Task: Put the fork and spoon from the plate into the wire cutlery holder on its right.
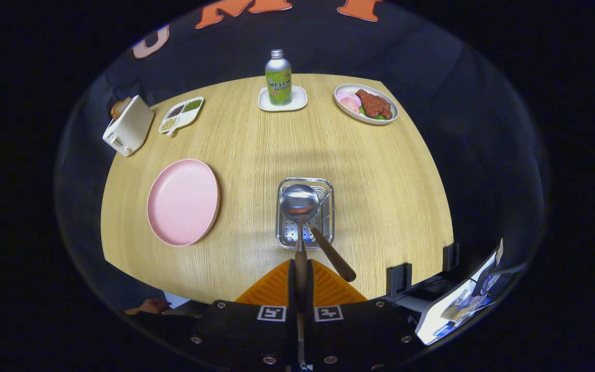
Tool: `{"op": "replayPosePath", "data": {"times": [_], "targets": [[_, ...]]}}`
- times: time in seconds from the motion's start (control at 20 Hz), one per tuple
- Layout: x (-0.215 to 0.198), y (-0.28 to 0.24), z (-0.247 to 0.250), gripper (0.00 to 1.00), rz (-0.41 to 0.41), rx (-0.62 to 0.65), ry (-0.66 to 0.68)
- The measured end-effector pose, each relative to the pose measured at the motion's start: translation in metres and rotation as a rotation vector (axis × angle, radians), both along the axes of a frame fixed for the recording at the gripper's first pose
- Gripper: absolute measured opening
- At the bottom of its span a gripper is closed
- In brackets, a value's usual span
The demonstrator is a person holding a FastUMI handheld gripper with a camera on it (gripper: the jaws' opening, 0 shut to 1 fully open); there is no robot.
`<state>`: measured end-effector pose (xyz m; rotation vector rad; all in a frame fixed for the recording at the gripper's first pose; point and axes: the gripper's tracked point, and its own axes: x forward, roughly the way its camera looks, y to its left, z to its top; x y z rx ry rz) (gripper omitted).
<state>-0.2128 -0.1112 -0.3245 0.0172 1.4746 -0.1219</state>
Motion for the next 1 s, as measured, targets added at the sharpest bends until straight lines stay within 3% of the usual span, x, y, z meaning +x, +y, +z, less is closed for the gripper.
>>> {"op": "replayPosePath", "data": {"times": [0.7,1.0], "targets": [[0.013,-0.011,-0.028,0.08,0.068,0.01,0.15],[0.028,-0.007,-0.032,0.11,0.07,0.031,0.118]]}}
